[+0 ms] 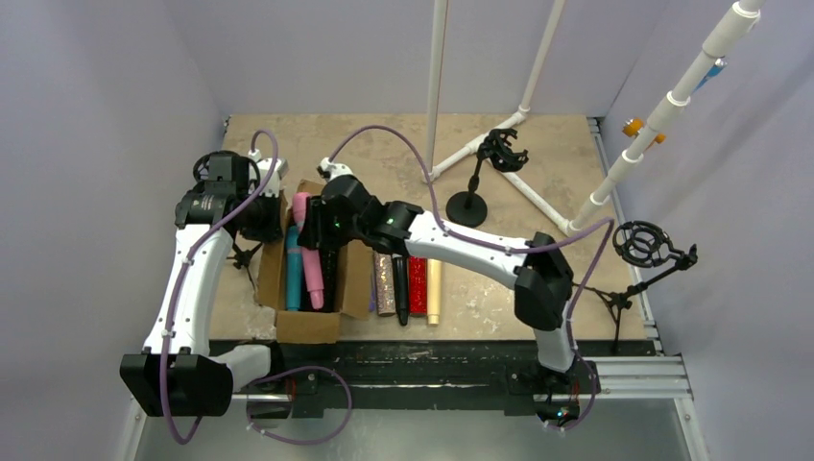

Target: Attach the microphones to the stand

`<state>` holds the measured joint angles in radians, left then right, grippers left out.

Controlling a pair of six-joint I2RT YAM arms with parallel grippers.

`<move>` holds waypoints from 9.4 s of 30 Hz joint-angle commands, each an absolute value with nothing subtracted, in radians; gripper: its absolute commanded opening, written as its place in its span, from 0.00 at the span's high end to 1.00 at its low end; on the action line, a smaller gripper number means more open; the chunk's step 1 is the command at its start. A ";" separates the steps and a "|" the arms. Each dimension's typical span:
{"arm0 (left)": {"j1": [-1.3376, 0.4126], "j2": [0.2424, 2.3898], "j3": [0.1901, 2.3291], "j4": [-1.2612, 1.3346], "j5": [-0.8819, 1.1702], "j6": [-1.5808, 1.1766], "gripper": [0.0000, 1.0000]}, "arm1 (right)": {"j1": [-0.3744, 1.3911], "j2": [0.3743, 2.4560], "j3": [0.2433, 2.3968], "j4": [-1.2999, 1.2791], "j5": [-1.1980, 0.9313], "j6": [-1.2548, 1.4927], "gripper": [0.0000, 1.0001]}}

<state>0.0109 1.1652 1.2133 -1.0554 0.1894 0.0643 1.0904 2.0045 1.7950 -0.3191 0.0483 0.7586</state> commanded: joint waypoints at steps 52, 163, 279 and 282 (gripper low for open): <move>0.007 1.128 1.246 -1.025 0.224 0.092 1.00 | 0.750 1.658 0.960 -0.305 0.350 0.566 1.00; -0.020 1.065 1.185 -1.047 0.152 0.080 1.00 | 0.743 1.435 1.101 -0.476 0.107 0.576 0.96; -0.020 1.055 1.184 -1.066 0.109 0.081 1.00 | 0.847 1.569 1.309 -0.397 0.071 0.629 1.00; -0.019 1.052 1.184 -1.071 0.114 0.081 1.00 | 0.808 1.533 1.235 -0.447 0.153 0.598 1.00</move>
<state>-0.0154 1.0721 1.1549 -1.0821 0.1032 0.0681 0.8322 1.5875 1.3098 -0.3569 0.0505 0.6823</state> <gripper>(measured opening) 0.014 0.366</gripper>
